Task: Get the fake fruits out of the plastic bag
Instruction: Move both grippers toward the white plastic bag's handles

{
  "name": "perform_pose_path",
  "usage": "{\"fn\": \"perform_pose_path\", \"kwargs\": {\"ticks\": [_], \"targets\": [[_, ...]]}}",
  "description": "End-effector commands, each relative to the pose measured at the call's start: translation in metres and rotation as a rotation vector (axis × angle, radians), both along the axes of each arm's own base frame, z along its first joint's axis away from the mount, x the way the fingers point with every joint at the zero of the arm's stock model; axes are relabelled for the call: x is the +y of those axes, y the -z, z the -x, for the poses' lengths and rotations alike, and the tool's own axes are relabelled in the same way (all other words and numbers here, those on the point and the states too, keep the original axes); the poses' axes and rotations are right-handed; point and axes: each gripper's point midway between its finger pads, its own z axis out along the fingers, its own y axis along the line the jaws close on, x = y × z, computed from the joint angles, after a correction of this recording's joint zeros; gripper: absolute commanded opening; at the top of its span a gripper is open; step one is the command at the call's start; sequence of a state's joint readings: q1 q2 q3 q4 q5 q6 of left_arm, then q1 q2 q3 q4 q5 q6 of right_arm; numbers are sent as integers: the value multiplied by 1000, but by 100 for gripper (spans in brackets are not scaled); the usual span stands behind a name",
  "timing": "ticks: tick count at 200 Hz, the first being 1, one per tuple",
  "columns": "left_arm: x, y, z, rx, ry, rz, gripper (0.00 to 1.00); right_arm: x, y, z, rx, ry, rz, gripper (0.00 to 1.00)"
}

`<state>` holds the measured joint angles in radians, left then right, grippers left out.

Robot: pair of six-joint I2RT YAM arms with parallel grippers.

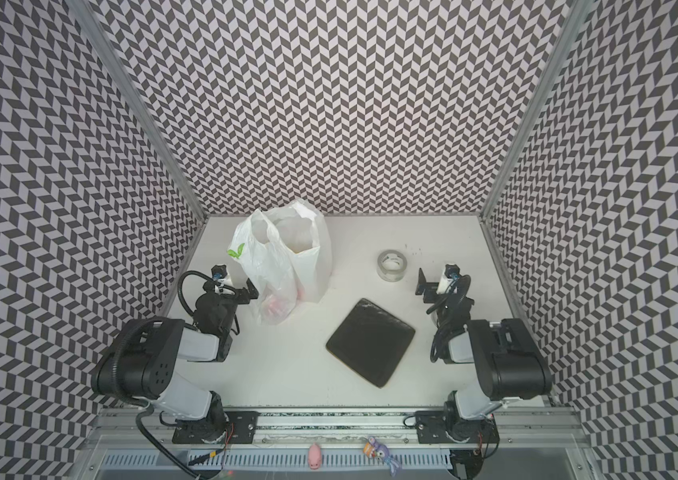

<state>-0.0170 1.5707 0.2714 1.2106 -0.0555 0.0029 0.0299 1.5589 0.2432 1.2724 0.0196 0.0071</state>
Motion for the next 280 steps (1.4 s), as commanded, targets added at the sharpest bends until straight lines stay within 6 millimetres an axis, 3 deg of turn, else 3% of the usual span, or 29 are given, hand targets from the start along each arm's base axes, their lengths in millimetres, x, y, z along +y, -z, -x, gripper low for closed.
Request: {"fn": "perform_pose_path", "kwargs": {"ticks": [1,169,206,225,253,268,280], "targets": [[0,-8,3,-34,0,1,100,0,-12,-1,-52,4,13,100],[1,-9,4,-40,0,4,100,0,-13,0,-55,7,9,100],[25,-32,13,-59,-108,67,100,-14,-32,3,-60,81,-28,100],[30,-50,23,-57,-136,79,100,-20,-32,-6,48,123,-89,100],[40,-74,41,-20,-208,143,100,-29,-49,-10,166,202,-243,100],[43,-88,51,-6,-238,240,100,-28,-56,-8,199,215,-353,100],[40,-98,56,25,-236,297,100,-15,-64,-9,223,148,-406,100]]}}
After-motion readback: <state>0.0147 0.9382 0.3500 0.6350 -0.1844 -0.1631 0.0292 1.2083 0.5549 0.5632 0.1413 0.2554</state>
